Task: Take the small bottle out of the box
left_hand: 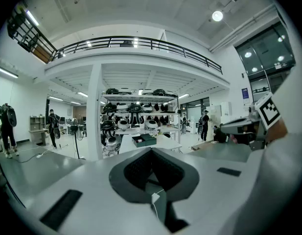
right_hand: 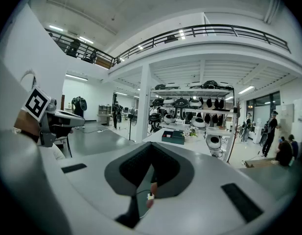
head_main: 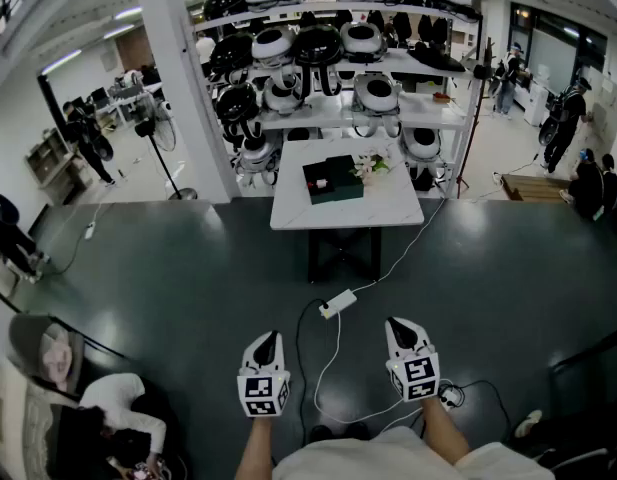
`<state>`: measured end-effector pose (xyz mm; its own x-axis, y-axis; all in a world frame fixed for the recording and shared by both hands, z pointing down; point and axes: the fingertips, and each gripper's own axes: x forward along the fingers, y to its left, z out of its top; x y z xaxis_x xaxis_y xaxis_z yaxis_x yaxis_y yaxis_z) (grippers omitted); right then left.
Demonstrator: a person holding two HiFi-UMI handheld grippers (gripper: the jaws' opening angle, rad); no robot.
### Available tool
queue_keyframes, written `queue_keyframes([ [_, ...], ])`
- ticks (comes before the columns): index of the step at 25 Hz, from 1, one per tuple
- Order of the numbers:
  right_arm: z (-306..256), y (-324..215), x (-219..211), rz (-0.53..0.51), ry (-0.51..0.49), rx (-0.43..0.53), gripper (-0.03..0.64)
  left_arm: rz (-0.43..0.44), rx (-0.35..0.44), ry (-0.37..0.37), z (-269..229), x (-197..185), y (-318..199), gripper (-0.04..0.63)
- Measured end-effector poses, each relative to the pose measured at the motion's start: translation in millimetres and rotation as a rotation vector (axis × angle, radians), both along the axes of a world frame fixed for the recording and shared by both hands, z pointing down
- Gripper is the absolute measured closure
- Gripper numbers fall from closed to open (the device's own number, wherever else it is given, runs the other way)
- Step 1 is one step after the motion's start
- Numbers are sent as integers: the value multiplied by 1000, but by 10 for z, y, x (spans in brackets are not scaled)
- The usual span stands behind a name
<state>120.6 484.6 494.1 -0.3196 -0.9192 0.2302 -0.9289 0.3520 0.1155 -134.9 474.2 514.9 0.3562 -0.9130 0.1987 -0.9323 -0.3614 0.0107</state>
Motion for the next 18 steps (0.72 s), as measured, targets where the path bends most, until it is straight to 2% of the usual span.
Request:
queue_keyframes([
  [18,115,91,237,-45,6,-8,595,-2,4,-23,3,384,116,577],
])
